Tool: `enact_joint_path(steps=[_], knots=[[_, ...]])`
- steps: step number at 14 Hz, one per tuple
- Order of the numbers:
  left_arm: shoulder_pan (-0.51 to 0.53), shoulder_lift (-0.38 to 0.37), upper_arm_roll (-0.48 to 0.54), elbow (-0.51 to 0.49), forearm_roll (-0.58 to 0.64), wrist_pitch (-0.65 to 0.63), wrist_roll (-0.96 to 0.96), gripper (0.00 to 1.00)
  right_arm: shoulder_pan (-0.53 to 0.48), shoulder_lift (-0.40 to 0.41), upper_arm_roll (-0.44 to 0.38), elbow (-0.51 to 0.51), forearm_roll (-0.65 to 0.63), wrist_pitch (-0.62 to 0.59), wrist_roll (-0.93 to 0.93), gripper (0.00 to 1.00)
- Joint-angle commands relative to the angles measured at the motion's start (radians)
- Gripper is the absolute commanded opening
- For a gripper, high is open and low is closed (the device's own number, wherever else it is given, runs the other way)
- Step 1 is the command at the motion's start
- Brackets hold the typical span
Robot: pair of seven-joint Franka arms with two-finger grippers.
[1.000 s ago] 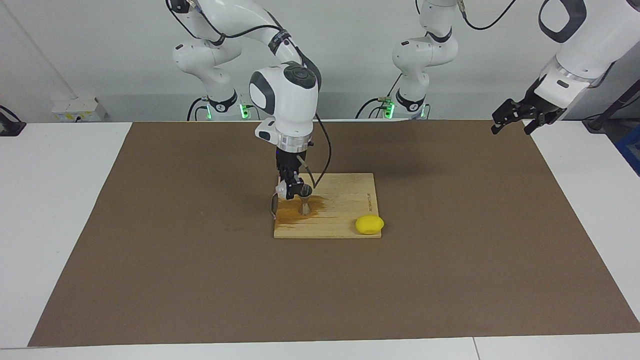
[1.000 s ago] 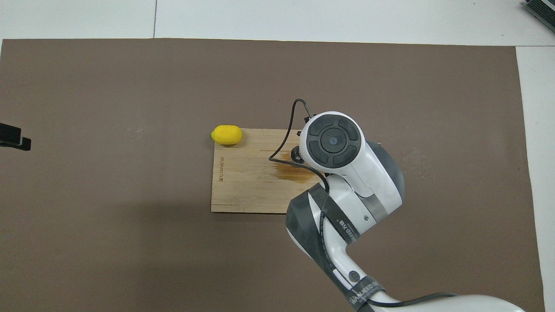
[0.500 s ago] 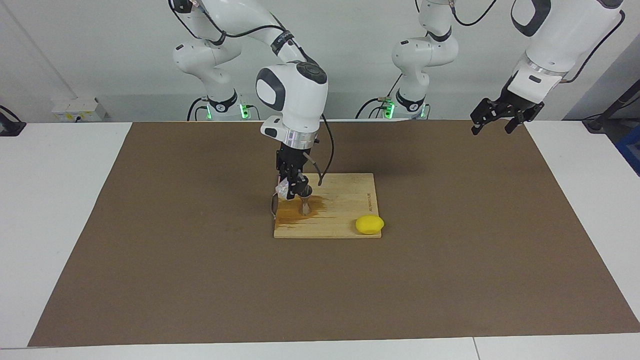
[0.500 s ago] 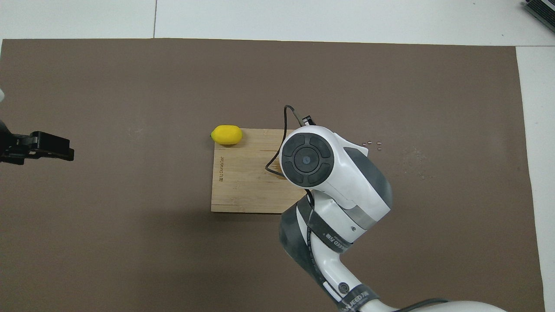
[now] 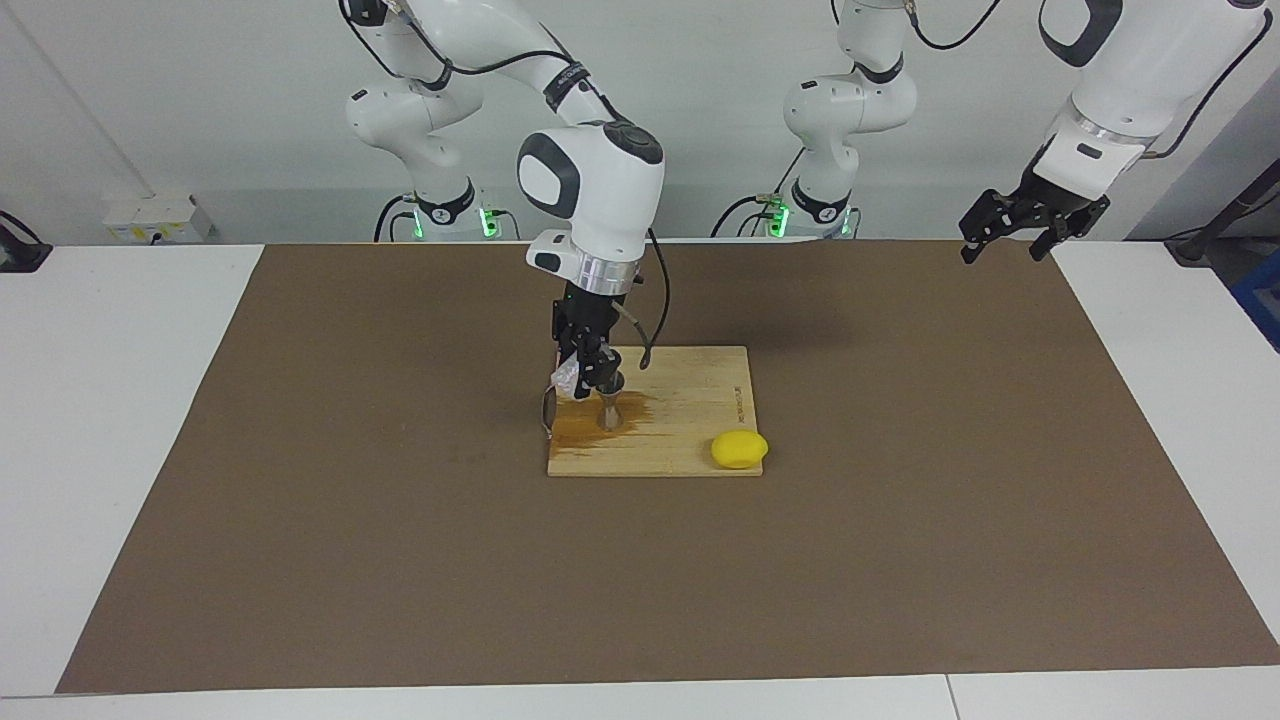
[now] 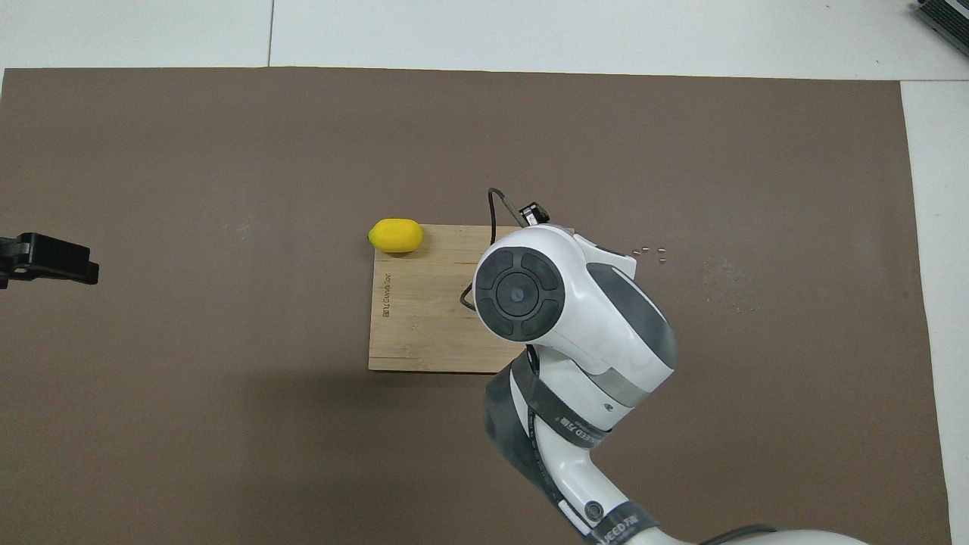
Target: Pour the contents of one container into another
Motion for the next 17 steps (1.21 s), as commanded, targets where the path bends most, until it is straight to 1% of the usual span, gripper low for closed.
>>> enact_joint_path(steps=[1, 3, 5, 7, 9, 14, 17], knots=[[0.025, -0.004, -0.040, 0.020, 0.021, -0.022, 0.024, 1.00, -0.015, 0.006, 0.005, 0.028, 0.062, -0.014, -0.023, 0.00], [0.044, 0.007, -0.095, 0.044, 0.011, -0.026, 0.022, 1.00, -0.027, 0.008, 0.005, 0.037, 0.136, -0.011, -0.026, 0.00], [0.033, 0.001, -0.096, 0.026, 0.010, -0.010, 0.011, 1.00, -0.035, 0.010, 0.005, 0.037, 0.161, -0.012, -0.037, 0.00], [0.032, -0.007, -0.090, 0.003, 0.011, -0.005, 0.016, 1.00, -0.041, 0.010, 0.005, 0.037, 0.219, -0.011, -0.039, 0.00], [0.032, -0.007, -0.090, 0.001, 0.013, -0.010, 0.017, 1.00, -0.052, 0.011, 0.005, 0.037, 0.256, -0.008, -0.045, 0.00], [0.012, -0.009, -0.079, 0.000, 0.018, -0.005, 0.011, 1.00, -0.085, 0.014, 0.005, 0.037, 0.348, 0.000, -0.072, 0.00], [-0.023, -0.010, -0.013, 0.000, 0.010, -0.005, 0.019, 1.00, -0.096, 0.014, 0.005, 0.037, 0.391, 0.002, -0.100, 0.00]])
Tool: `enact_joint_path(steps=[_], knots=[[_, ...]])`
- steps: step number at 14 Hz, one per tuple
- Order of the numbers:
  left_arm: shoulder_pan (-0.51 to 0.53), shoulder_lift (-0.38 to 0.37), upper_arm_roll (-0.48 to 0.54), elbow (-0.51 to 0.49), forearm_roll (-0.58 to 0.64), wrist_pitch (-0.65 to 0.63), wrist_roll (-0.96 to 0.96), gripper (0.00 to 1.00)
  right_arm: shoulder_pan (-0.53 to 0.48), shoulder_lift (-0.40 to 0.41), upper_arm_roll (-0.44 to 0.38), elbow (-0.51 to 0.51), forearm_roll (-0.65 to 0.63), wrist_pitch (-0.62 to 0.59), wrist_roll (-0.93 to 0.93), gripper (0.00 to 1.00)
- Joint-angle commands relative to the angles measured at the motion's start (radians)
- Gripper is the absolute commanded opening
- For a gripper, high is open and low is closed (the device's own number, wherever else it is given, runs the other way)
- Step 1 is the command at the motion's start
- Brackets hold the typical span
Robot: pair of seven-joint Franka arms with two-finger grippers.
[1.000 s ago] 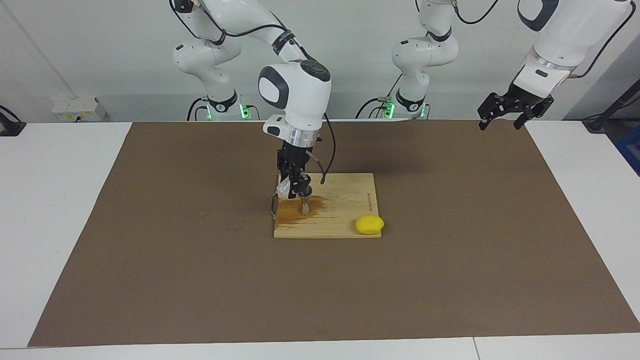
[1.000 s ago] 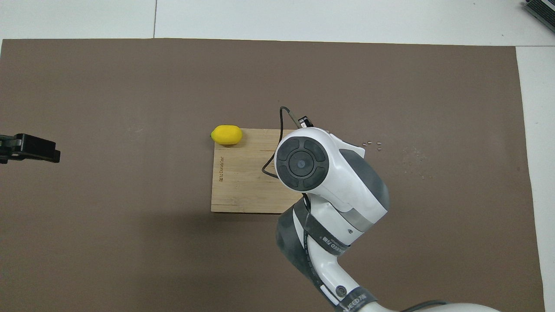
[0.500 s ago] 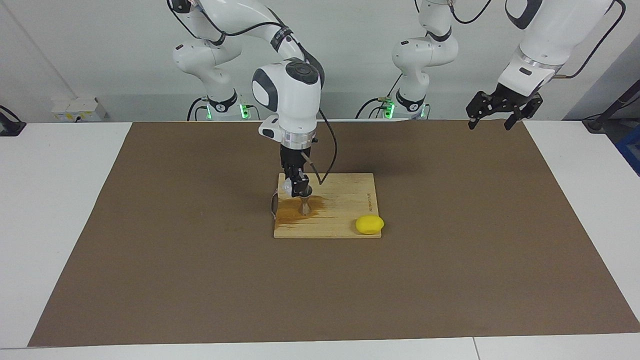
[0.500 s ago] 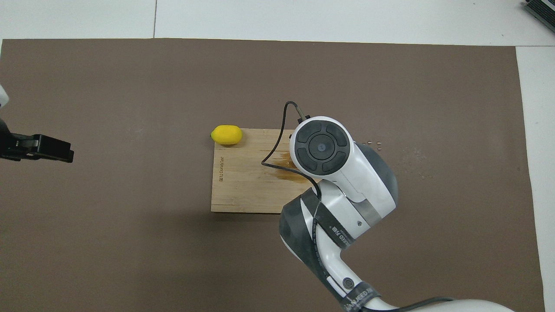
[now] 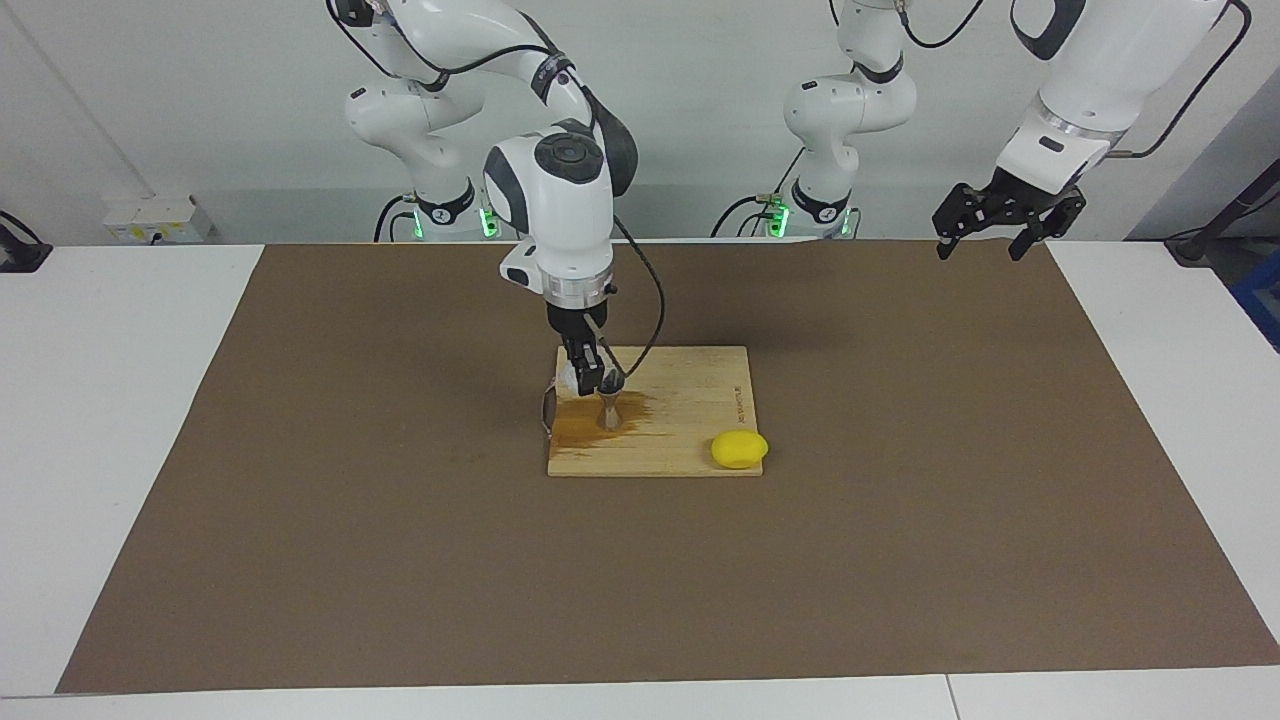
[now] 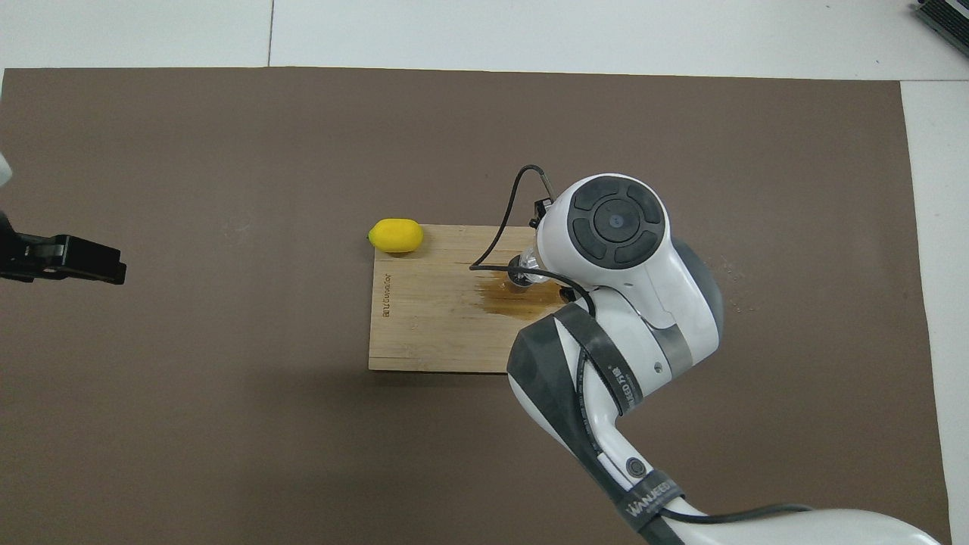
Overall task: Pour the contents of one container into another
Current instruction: 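Turn the glass upright and carry it back with the right gripper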
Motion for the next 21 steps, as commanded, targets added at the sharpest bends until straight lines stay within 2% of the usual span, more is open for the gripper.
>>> enact_joint_path(steps=[1, 6, 10, 11, 13, 16, 21], knots=[[-0.027, -0.011, 0.047, -0.011, 0.009, -0.004, 0.015, 1.00, -0.025, 0.015, 0.008, 0.021, 0.055, 0.002, -0.043, 0.00], [0.023, -0.011, 0.005, -0.009, 0.009, -0.002, 0.020, 1.00, -0.091, 0.025, 0.008, 0.018, 0.221, -0.001, -0.132, 0.00], [0.013, -0.011, -0.002, -0.014, 0.009, 0.002, 0.017, 1.00, -0.175, 0.026, 0.008, -0.002, 0.353, -0.015, -0.193, 0.00], [0.008, -0.011, -0.003, -0.016, 0.009, -0.002, 0.015, 1.00, -0.202, 0.025, 0.008, -0.017, 0.418, -0.015, -0.193, 0.00], [0.010, -0.011, -0.002, -0.016, 0.009, -0.007, 0.015, 1.00, -0.294, 0.003, 0.006, -0.092, 0.529, -0.003, -0.218, 0.00], [0.022, -0.013, 0.000, -0.016, 0.011, -0.009, 0.015, 1.00, -0.431, -0.017, 0.006, -0.182, 0.643, 0.008, -0.365, 0.00], [0.019, -0.011, -0.002, -0.016, 0.011, -0.009, 0.015, 1.00, -0.598, -0.003, 0.006, -0.250, 0.717, 0.009, -0.573, 0.00]])
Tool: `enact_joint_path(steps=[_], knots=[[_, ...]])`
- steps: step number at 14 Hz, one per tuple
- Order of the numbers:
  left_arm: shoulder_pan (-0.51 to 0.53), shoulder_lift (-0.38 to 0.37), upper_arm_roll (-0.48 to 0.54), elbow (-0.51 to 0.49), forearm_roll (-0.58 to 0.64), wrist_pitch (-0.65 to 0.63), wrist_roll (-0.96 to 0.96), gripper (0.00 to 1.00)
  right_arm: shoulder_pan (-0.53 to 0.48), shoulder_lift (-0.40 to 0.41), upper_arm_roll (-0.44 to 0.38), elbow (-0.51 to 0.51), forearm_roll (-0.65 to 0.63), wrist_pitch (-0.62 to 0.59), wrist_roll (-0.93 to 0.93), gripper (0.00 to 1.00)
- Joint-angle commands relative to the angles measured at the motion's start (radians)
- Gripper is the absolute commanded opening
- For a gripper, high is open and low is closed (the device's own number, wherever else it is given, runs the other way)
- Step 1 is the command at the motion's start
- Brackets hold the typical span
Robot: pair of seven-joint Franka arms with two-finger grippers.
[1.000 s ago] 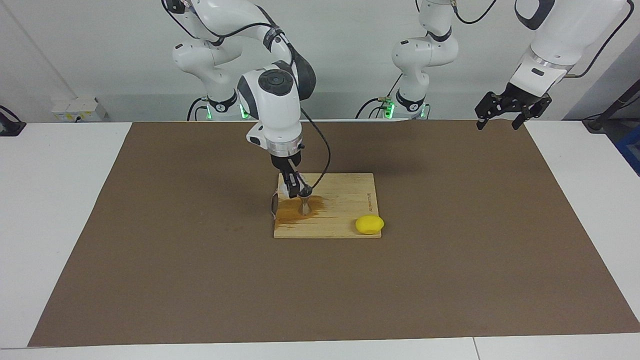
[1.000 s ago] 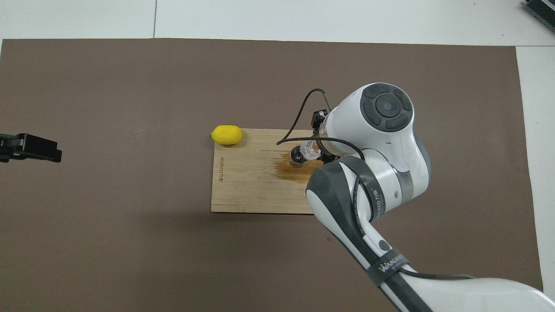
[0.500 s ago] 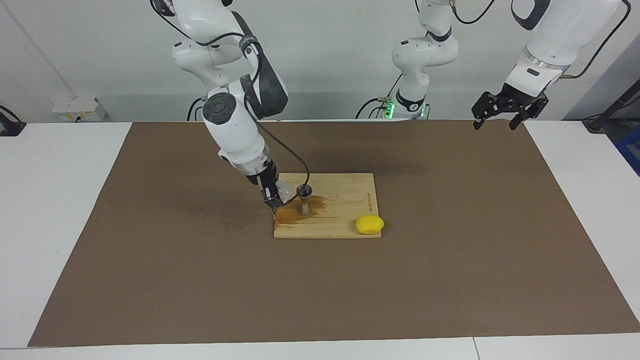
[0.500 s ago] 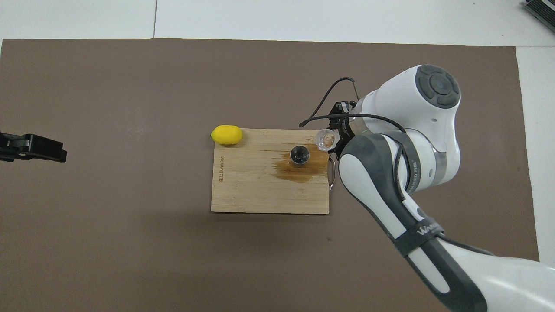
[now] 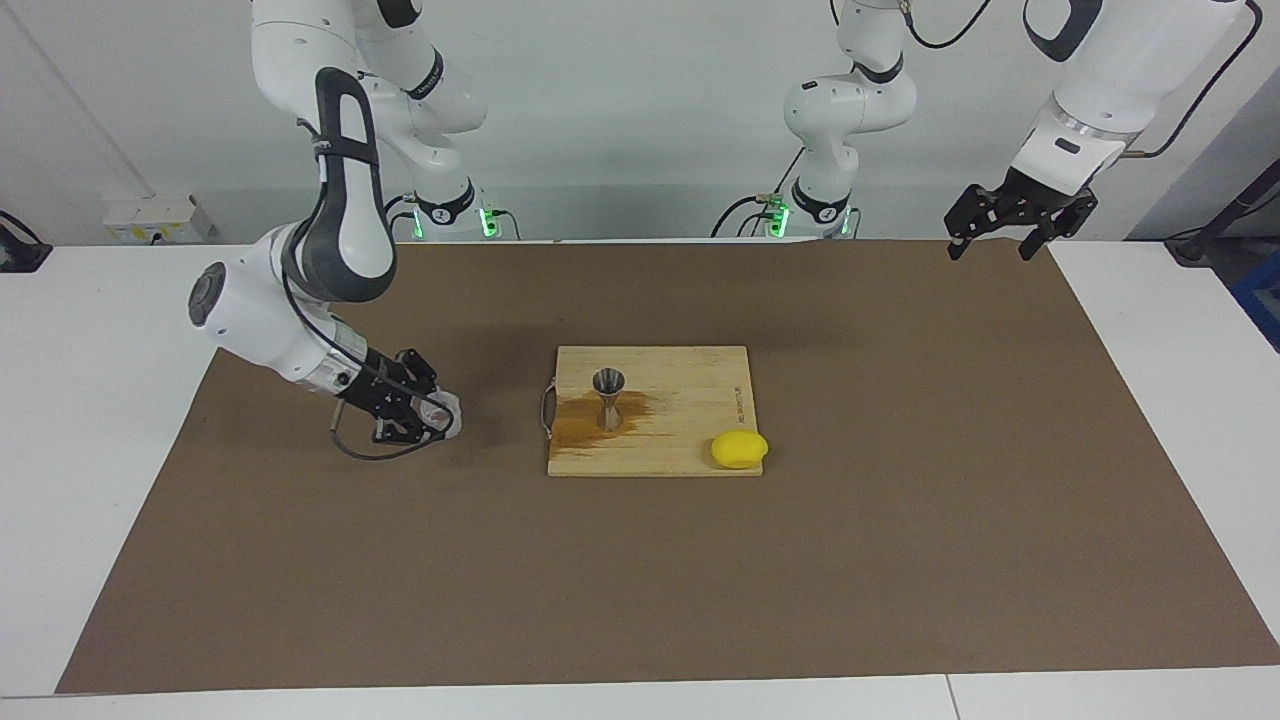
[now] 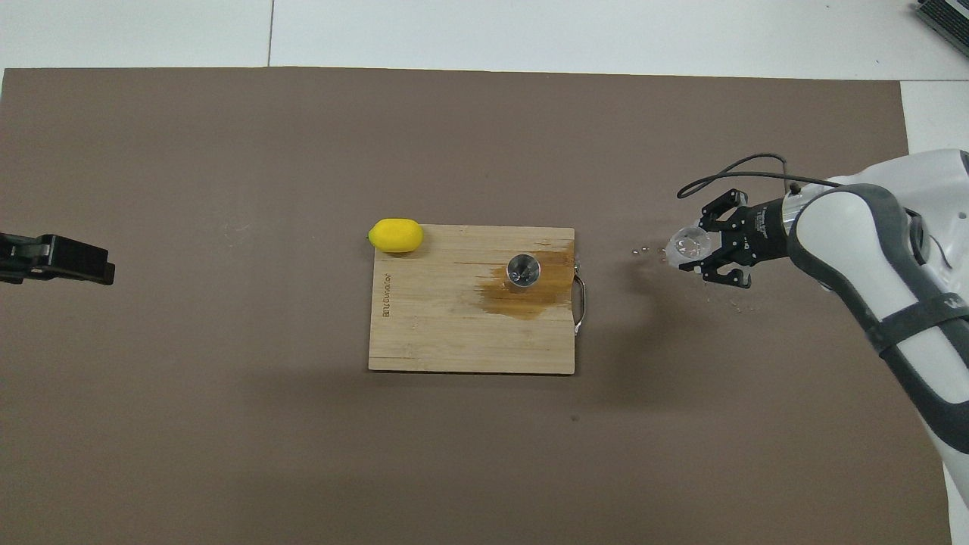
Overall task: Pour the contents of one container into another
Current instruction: 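Turn the glass upright and carry it back with the right gripper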
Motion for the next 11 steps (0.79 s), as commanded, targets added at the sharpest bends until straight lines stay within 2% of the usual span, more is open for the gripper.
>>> enact_joint_path(steps=[1, 7, 11], knots=[[0.005, -0.011, -0.005, -0.012, 0.009, -0.008, 0.006, 1.00, -0.066, -0.020, 0.016, -0.053, 0.042, 0.012, -0.106, 0.00], [0.005, -0.013, -0.005, -0.012, 0.009, -0.008, 0.006, 1.00, -0.207, 0.075, 0.017, -0.048, 0.062, -0.016, -0.376, 0.00], [0.005, -0.013, -0.005, -0.012, 0.011, -0.008, 0.006, 1.00, -0.212, 0.074, 0.012, -0.053, 0.069, -0.013, -0.390, 0.00]])
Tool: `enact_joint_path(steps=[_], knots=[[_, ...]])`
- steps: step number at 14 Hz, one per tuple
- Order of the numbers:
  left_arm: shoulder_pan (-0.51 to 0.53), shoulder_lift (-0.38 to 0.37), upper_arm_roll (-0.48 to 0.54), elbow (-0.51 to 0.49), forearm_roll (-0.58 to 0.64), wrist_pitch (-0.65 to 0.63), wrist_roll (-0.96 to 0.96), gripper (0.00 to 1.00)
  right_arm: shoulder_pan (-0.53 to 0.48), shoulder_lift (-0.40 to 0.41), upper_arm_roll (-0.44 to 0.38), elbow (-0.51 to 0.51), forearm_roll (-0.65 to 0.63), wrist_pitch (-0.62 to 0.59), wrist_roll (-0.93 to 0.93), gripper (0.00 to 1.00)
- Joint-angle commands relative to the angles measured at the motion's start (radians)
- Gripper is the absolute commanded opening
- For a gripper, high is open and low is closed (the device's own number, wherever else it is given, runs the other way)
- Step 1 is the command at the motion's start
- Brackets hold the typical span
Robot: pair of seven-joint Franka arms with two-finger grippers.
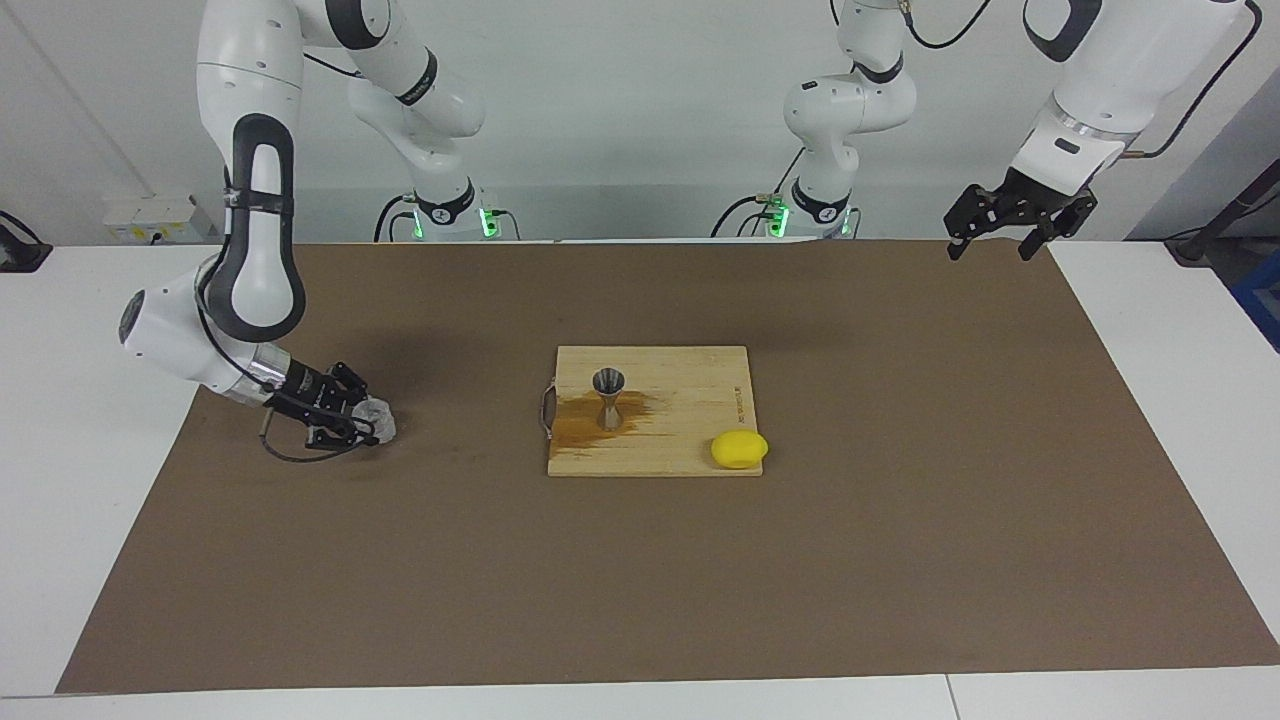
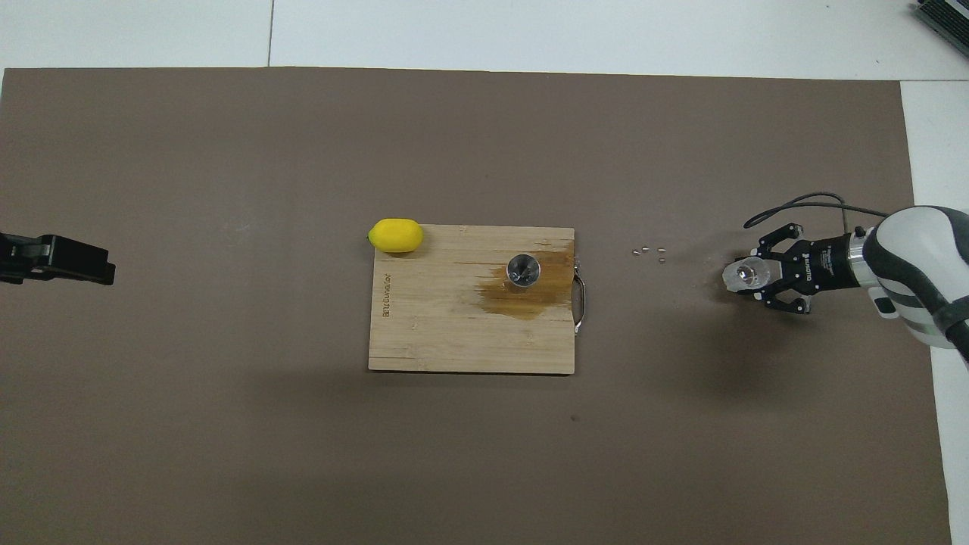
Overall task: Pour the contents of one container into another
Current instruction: 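Set the clear glass on the table and open the right gripper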
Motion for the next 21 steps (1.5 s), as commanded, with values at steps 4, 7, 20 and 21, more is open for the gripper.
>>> enact_joint_path(steps=[4, 7, 20, 21], knots=[[0.005, -0.011, -0.005, -0.012, 0.011, -0.008, 0.006, 1.00, -0.012, -0.023, 0.008, -0.016, 0.011, -0.007, -0.026, 0.99], [0.005, -0.013, -0.005, -0.012, 0.011, -0.008, 0.006, 1.00, -0.014, -0.054, 0.004, -0.016, 0.010, -0.009, -0.025, 0.99], [0.005, -0.013, -0.005, -0.012, 0.011, -0.008, 0.006, 1.00, 0.197, -0.215, 0.011, 0.006, -0.479, -0.244, -0.699, 0.99], [0.005, -0.011, -0.005, -0.012, 0.011, -0.008, 0.006, 1.00, 0.227, -0.218, 0.013, 0.012, -0.521, -0.231, -0.722, 0.99]])
